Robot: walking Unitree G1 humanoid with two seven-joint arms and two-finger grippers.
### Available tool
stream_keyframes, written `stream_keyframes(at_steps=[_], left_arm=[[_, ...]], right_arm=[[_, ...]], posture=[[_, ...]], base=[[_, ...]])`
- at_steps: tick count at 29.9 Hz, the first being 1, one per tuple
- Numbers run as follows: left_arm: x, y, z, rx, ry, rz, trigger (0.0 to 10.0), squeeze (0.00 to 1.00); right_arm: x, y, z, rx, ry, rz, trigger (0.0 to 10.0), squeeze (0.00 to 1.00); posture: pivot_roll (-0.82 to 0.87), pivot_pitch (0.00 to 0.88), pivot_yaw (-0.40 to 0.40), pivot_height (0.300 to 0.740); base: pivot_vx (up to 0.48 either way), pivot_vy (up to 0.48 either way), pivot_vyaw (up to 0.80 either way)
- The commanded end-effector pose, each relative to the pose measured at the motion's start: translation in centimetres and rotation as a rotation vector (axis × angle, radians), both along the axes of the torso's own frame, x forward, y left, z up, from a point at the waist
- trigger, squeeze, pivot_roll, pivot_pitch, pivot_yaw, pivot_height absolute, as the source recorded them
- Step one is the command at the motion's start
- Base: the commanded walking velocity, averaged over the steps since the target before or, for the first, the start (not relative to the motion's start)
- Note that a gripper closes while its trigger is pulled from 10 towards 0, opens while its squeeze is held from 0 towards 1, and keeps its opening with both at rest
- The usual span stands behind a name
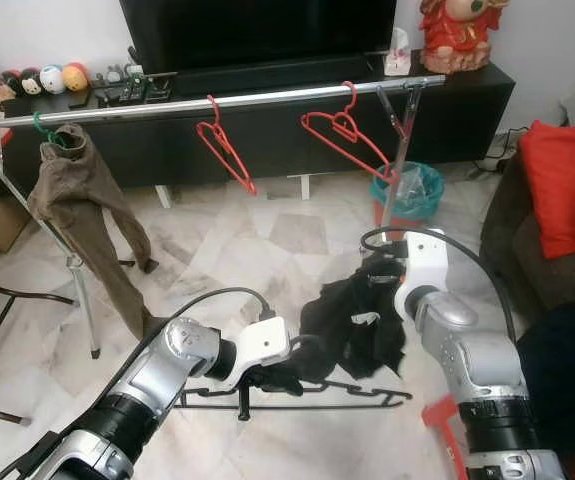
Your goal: Hang hanger
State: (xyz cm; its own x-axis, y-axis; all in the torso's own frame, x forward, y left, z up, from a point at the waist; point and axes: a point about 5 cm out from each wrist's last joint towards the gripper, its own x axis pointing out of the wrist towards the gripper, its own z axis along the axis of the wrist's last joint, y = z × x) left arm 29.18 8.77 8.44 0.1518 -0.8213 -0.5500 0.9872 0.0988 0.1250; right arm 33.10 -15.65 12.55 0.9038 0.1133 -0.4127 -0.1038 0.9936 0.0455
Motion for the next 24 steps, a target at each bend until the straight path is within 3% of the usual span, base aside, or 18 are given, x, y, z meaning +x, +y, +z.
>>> stream_keyframes(at_steps=[1, 3, 8, 14, 17, 20, 24], left_arm=[[0.7, 0.2, 0.6, 0.009, -0.044, 0.03, 10.0, 0.0], [1.0, 0.2, 1.2, -0.018, -0.051, 0.042, 10.0, 0.0], [1.6, 1.4, 2.4, -0.019, -0.096, 0.067, 10.0, 0.0], [1.1, 3.7, 2.8, 0.027, -0.073, 0.036, 10.0, 0.0], [1.5, 4.5, 2.8, 0.056, -0.107, 0.073, 10.0, 0.0], [2.7, 4.7, 3.1, 0.034, -0.183, 0.181, 10.0, 0.0], [2.9, 4.1, 3.5, -0.012, -0.201, 0.191, 10.0, 0.0]], right_arm=[[0.4, 0.9, 1.3, 0.013, -0.043, 0.034, 10.0, 0.0], [0.4, 1.2, 1.2, 0.014, -0.04, 0.053, 10.0, 0.0], [0.2, 0.3, 0.5, -0.008, -0.022, 0.034, 10.0, 0.0], [0.0, -1.0, -0.2, -0.048, -0.006, 0.011, 10.0, 0.0], [0.1, -1.6, -0.5, -0.07, 0.001, -0.013, 10.0, 0.0], [0.0, -1.6, -0.6, -0.06, 0.004, -0.009, 10.0, 0.0], [0.1, -1.6, -0.6, -0.062, 0.007, -0.005, 10.0, 0.0]], posture=[[-0.04, 0.029, 0.086, 0.74], [-0.04, 0.029, 0.086, 0.74], [-0.04, 0.031, 0.086, 0.74], [-0.03, 0.031, 0.087, 0.74], [-0.03, 0.031, 0.088, 0.74], [-0.03, 0.031, 0.087, 0.74], [-0.03, 0.033, 0.086, 0.74]], base=[[0.0, 0.0, 0.0], [0.0, 0.0, 0.0], [0.0, 0.0, 0.0], [0.0, 0.0, 0.0], [0.0, 0.0, 0.0], [0.0, 0.0, 0.0], [0.0, 0.0, 0.0]])
